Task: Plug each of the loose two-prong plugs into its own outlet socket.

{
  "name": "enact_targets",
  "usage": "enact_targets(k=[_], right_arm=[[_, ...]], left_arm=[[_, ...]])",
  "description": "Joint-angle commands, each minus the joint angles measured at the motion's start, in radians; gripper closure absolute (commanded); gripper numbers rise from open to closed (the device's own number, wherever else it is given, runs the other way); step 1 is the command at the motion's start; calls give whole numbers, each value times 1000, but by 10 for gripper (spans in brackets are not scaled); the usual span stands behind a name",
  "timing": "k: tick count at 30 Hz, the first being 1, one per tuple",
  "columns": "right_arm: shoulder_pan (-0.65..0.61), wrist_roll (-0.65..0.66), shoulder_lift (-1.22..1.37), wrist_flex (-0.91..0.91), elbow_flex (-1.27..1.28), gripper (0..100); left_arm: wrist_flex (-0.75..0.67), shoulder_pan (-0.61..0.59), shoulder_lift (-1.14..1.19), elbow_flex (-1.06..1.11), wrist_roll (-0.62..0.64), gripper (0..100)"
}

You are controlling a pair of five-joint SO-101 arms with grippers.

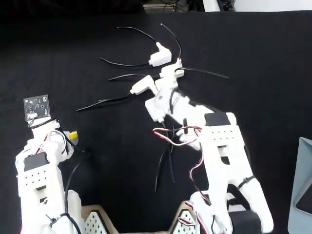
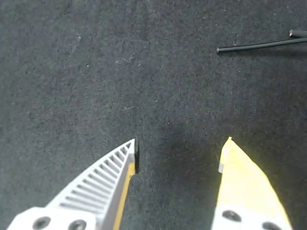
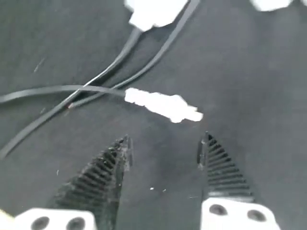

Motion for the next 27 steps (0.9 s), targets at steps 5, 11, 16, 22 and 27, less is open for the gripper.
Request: enact_targets(k=[5,11,16,22,27], right_arm=[[14,140,199,32,-193,781],[14,158,348,28,-318,783],[9,170,464,11,-341,783],[11,172,524,-55,-337,857],[11,173,526,-58,-338,953]], left_arm=[[-20,10,-18,-19,9,717],[-20,10,-18,-19,9,718],[-20,10,-18,-19,9,718],[-20,12,-18,-19,9,719],[-20,12,-18,-19,9,719]])
